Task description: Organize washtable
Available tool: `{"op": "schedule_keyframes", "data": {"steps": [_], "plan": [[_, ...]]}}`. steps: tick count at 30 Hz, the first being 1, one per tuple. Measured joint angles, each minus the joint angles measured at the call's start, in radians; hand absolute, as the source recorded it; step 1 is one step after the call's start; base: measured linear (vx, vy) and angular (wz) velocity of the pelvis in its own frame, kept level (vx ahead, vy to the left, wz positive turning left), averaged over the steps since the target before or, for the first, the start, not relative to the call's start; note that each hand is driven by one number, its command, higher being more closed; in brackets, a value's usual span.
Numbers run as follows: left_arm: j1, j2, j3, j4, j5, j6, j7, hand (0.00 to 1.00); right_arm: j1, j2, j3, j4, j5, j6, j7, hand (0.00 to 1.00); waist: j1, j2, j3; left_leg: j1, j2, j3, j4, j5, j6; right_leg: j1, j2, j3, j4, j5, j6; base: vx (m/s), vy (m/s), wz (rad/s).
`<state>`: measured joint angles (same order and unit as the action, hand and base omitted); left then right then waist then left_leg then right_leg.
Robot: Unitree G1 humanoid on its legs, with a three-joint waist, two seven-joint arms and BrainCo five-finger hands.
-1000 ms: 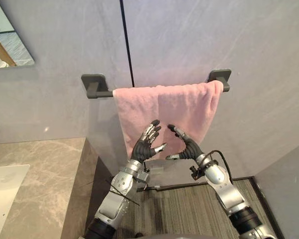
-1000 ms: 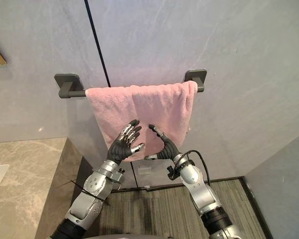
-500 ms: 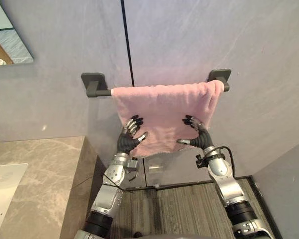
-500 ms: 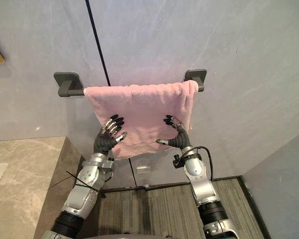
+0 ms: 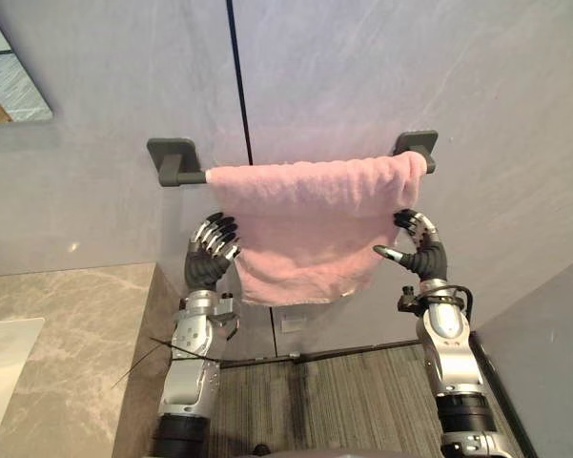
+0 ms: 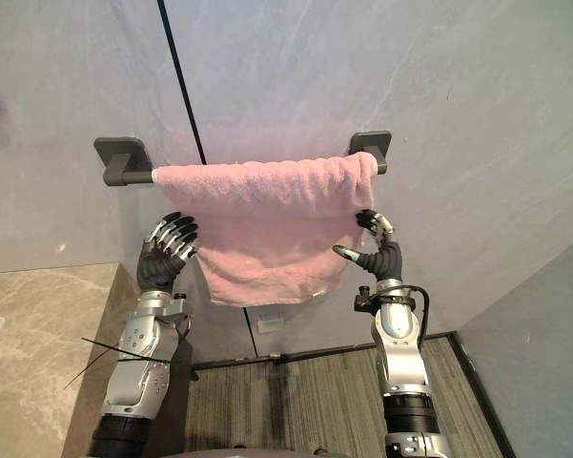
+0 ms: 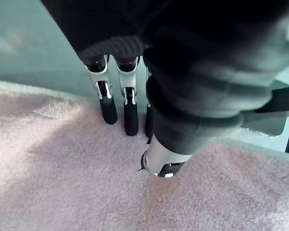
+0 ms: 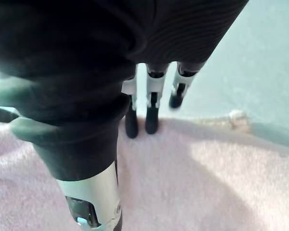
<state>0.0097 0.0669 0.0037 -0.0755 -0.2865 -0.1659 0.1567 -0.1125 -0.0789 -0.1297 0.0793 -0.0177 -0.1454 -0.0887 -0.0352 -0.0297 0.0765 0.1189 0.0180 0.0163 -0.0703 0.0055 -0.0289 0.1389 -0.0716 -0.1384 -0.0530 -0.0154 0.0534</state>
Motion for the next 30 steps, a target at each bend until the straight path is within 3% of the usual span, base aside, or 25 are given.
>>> {"op": "schedule_keyframes", "data": {"steps": [6,14,21,30], "plan": [[0.087,-0.042,0.028,-0.061,-0.019,-0.016,-0.005,0.0,0.075,0.019,-0.068,-0.04,0.005,0.0,-0.015,0.0,-0.004,0.006,0.004,0.002,0.0,-0.001,0.0,0.0,0.0,0.001,0.0,-0.001,0.0,-0.001,0.001,0.0,0.0,0.0],[0.235,-0.056,0.005,-0.075,-0.021,-0.017,-0.107,0.0,0.217,0.059,-0.105,-0.072,0.006,-0.002,0.0,0.0,-0.004,0.011,0.007,0.01,0.002,-0.002,-0.001,-0.001,0.0,0.013,-0.002,-0.002,0.0,-0.001,0.001,-0.01,-0.004,0.0],[0.338,-0.06,-0.033,0.171,0.047,0.008,-0.163,0.0,0.378,0.091,-0.05,-0.039,-0.033,-0.002,0.036,0.0,0.006,0.011,0.009,0.02,0.007,0.015,-0.017,-0.001,0.0,-0.004,-0.002,0.004,0.022,-0.015,0.007,-0.03,-0.015,-0.05],[0.337,-0.053,-0.03,0.505,0.163,0.041,-0.176,0.0,0.405,0.096,0.011,0.275,-0.072,0.006,0.05,0.0,0.025,0.016,0.004,0.029,0.015,0.042,-0.017,-0.002,-0.003,0.0,0.001,0.011,0.034,-0.021,0.007,-0.02,-0.014,-0.04]]}}
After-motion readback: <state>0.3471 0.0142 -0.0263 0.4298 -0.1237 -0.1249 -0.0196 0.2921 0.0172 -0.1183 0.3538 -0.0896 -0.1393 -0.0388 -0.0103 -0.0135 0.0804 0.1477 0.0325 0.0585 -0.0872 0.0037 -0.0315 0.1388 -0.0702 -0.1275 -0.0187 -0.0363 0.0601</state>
